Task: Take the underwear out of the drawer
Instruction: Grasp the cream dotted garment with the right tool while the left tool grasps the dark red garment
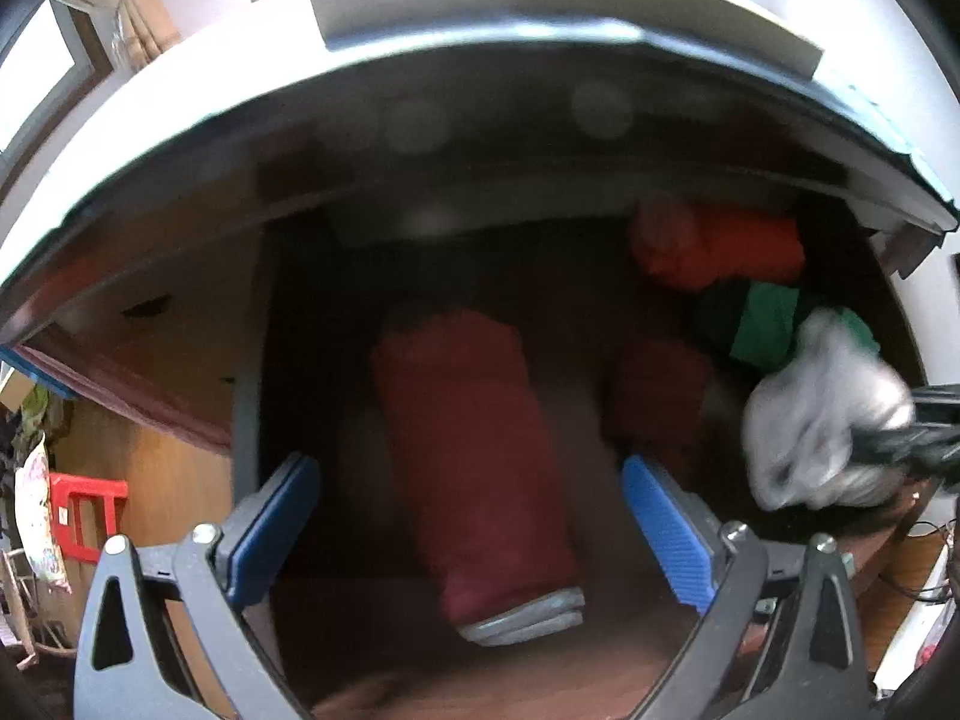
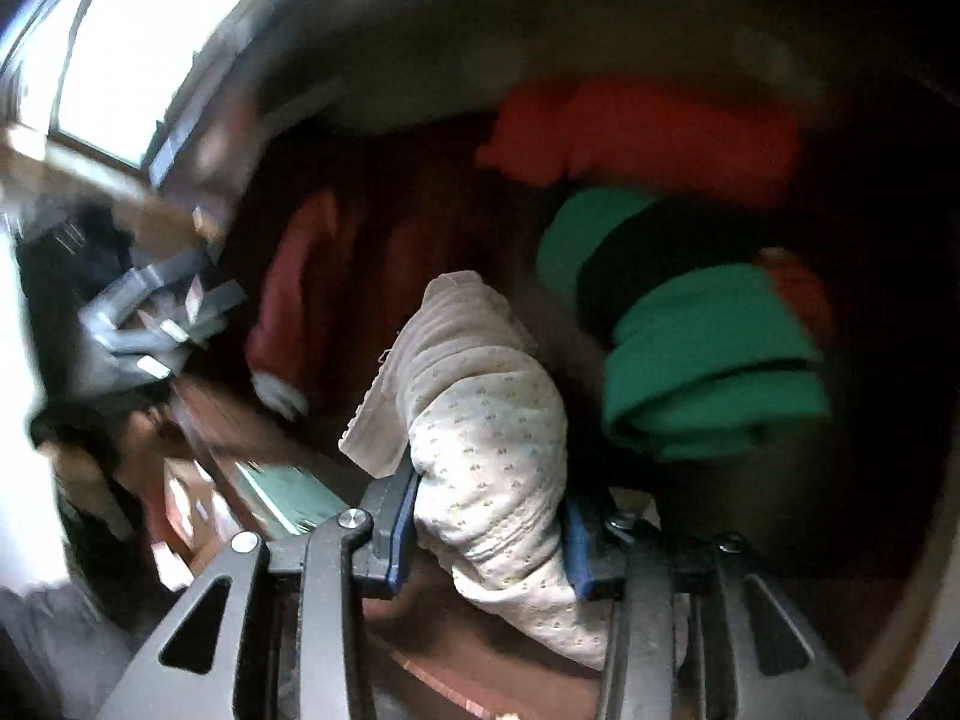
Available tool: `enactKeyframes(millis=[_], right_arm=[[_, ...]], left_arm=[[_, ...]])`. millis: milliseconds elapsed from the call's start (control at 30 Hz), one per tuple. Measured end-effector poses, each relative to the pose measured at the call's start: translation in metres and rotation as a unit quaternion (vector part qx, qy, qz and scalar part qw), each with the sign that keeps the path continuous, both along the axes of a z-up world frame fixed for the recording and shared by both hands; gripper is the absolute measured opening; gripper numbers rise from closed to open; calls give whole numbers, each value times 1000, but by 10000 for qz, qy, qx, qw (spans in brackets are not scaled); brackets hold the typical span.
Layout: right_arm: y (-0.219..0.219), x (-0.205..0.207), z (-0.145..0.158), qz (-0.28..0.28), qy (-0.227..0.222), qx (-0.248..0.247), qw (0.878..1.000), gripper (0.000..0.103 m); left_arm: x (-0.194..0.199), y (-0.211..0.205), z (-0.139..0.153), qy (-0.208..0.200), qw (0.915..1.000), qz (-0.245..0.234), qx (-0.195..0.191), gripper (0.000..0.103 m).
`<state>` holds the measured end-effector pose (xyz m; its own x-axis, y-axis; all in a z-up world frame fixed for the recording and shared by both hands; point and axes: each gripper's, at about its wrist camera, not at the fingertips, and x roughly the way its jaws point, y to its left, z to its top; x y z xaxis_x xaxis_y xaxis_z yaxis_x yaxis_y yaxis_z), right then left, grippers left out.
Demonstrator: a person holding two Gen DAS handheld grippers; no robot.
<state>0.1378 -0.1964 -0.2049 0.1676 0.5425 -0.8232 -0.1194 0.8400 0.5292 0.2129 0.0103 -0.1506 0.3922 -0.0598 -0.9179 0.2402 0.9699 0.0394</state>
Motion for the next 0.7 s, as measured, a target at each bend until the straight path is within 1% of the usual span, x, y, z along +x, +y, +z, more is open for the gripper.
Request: enactKeyframes(millis=[33, 67, 100, 167, 200, 233, 267, 333, 400, 467, 500, 567, 600, 633, 667, 700], right_arm=[[-6, -2, 6, -174, -89, 168, 9997, 42], [-16, -6, 14, -437, -268, 462, 9976, 42], [-21, -11, 22, -638, -456, 704, 9944, 42], [-29, -17, 36, -960, -833, 986, 9870, 42], [-29, -20, 42, -1092, -1035, 1037, 9832, 42], [-28, -22, 46, -1162, -1169, 1048, 9807, 42], [-26, -24, 51, -1239, -1342, 1056, 9775, 42], [-23, -24, 57, -1270, -1466, 1093, 9749, 42], [-16, -25, 58, -1209, -1469, 1181, 9746, 42], [-16, -19, 57, -1175, -1432, 1221, 9751, 42], [-15, -19, 58, -1173, -1432, 1215, 9752, 42], [-21, -19, 57, -1182, -1458, 1193, 9749, 42], [-19, -21, 57, -1209, -1460, 1197, 9746, 42], [-19, -24, 57, -1244, -1448, 1226, 9739, 42], [-19, -27, 54, -1289, -1424, 1277, 9730, 42], [-20, -26, 51, -1342, -1395, 1328, 9721, 42]], left_arm=[[3, -1, -3, 65, 10000, 52, 17, 102], [6, -2, -7, 129, 9999, 107, 44, 102], [10, -3, -12, 232, 9996, 169, 81, 101], [15, -5, -19, 398, 9988, 235, 149, 100], [18, -6, -25, 504, 9980, 282, 237, 98], [20, -7, -29, 605, 9971, 318, 343, 93], [22, -8, -33, 702, 9961, 327, 421, 90], [25, -9, -36, 850, 9949, 325, 441, 88], [28, -9, -38, 865, 9946, 326, 477, 86], [28, -10, -38, 758, 9949, 371, 558, 77], [28, -10, -38, 709, 9949, 380, 603, 66], [26, -6, -35, 576, 9955, 404, 631, 59], [26, -4, -33, 475, 9966, 406, 546, 50], [24, -1, -30, 429, 9975, 399, 389, 30], [23, 6, -28, 480, 9979, 430, 57, 27], [20, 14, -26, 497, 9973, 507, -209, 26]])
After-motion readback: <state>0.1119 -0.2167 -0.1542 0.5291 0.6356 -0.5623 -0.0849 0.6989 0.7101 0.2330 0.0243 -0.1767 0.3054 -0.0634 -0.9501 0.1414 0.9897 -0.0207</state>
